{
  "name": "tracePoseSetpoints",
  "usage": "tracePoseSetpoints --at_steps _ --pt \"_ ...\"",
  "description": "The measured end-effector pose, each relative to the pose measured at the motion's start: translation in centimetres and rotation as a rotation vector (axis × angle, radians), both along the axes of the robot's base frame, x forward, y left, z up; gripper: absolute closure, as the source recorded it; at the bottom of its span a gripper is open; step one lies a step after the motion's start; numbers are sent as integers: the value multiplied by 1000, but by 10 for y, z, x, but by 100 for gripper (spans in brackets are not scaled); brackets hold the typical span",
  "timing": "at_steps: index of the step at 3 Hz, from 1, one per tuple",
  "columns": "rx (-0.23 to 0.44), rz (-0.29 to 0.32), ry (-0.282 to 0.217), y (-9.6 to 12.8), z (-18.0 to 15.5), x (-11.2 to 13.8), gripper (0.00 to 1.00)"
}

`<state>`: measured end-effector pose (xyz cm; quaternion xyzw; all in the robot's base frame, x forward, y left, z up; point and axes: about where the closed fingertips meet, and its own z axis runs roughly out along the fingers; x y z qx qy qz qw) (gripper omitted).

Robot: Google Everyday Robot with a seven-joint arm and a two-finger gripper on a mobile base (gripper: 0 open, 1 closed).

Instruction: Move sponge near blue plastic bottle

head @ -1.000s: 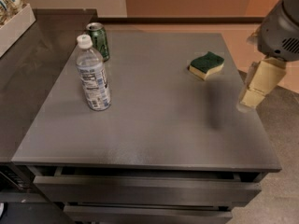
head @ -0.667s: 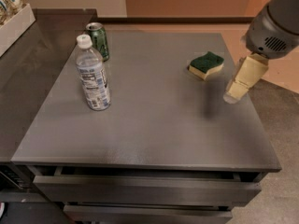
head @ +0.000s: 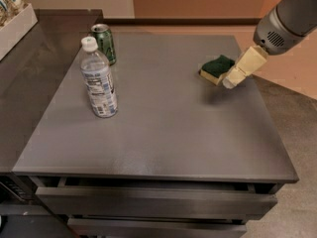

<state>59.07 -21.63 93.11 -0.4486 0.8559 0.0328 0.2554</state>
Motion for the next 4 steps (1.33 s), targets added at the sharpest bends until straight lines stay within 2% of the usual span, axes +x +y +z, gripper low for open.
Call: tracePoseSetpoints --at_steps 1,2,3,4 --pt "94 -8 -13 -3 -10 36 0" --pt "155 42 -43 0 -23 65 0" --pt "194 113 -72 6 -37 85 0" --pt "204 149 -70 10 -49 96 0"
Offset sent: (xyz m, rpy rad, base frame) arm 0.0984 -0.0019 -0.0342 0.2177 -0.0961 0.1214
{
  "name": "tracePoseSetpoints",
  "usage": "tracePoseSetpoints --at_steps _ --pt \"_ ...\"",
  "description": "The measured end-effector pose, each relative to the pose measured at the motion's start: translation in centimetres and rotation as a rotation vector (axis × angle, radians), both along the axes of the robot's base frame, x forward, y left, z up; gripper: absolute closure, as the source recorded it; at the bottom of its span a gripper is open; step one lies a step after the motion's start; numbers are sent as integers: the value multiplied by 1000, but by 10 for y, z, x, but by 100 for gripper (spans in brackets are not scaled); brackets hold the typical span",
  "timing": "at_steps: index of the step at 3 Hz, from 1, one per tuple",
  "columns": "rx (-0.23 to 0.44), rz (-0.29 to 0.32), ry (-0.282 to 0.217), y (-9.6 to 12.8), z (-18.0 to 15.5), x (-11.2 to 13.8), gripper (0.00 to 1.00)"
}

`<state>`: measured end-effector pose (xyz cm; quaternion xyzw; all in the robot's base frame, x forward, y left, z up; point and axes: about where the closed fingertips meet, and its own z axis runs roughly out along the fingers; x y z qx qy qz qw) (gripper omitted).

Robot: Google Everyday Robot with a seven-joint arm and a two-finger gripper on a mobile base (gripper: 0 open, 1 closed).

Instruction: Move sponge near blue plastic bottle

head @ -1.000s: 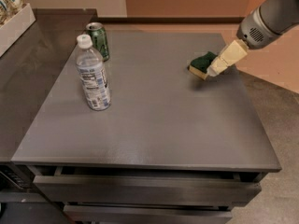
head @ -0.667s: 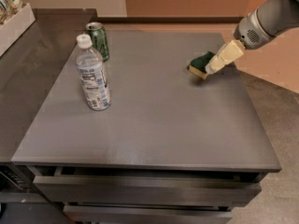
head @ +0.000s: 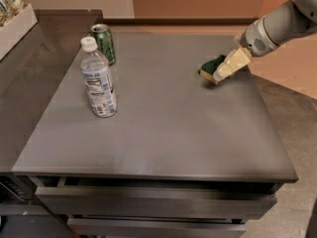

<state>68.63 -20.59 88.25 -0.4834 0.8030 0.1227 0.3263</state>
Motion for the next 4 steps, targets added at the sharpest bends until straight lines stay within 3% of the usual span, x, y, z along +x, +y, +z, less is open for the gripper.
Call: tracePoseSetpoints --at_steps 3,4 --pt "-53 29 108 8 -36 10 0" --pt "-59 38 125 9 -42 9 18"
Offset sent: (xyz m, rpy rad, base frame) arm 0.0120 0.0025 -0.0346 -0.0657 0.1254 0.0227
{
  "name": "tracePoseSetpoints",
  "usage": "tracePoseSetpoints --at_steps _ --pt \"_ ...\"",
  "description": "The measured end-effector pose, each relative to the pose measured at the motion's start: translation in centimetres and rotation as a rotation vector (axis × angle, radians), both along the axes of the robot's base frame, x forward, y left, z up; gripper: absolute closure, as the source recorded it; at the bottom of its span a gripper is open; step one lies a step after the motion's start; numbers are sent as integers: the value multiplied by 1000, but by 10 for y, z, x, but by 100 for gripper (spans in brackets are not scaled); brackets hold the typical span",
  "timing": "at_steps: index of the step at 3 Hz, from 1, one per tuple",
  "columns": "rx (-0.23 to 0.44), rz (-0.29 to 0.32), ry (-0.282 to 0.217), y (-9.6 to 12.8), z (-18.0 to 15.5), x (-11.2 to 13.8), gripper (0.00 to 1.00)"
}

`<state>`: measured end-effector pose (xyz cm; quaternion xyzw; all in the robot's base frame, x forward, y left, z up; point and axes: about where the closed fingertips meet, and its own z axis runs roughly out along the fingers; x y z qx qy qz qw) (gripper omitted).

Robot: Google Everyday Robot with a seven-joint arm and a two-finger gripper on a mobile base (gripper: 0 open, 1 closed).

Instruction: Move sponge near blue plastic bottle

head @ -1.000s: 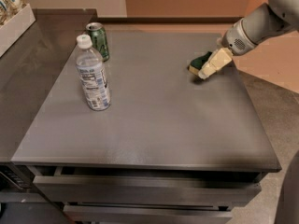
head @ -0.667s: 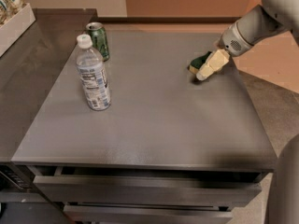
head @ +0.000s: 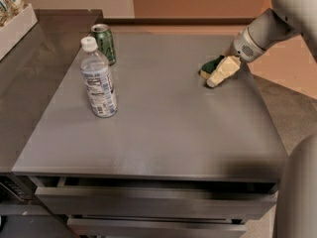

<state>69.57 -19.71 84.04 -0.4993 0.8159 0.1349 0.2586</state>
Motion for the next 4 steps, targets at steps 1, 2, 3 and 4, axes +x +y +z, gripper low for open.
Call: tracePoseSetpoints --at_steps 1,2,3,4 --pt "-2 7 9 -1 -3 -3 49" --pt "-2 9 12 -1 -4 -4 71" --pt "5 56 2 18 19 -20 96" --pt "13 119 -17 46 49 -43 100"
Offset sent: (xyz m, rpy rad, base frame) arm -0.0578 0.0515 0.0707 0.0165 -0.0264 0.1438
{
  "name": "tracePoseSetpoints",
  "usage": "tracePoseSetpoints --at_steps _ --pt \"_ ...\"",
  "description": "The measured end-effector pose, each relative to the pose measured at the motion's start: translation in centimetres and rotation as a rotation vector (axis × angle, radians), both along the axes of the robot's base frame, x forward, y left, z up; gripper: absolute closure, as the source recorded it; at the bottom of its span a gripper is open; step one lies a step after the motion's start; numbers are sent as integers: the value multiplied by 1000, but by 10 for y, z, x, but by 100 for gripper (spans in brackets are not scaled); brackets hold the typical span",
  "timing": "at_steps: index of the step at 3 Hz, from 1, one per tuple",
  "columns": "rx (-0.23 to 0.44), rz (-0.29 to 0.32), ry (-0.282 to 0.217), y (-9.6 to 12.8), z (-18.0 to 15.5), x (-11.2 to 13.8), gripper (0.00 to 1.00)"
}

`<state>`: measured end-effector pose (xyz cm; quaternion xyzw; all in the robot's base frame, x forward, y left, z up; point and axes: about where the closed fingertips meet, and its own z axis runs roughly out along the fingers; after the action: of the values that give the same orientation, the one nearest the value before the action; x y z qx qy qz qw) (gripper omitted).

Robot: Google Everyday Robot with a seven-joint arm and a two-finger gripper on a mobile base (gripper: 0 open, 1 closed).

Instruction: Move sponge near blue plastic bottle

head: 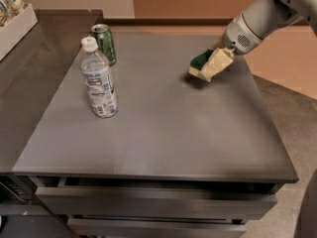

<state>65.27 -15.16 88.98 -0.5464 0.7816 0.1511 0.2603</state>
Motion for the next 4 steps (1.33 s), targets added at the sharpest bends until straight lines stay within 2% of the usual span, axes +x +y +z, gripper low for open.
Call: tracePoseSetpoints --at_steps 1,2,3,4 --pt "7 73 -12 30 22 -22 100" --pt "6 138 0 60 30 -41 100" --pt "5 173 66 116 22 -70 100" --pt "5 173 66 116 22 -70 100"
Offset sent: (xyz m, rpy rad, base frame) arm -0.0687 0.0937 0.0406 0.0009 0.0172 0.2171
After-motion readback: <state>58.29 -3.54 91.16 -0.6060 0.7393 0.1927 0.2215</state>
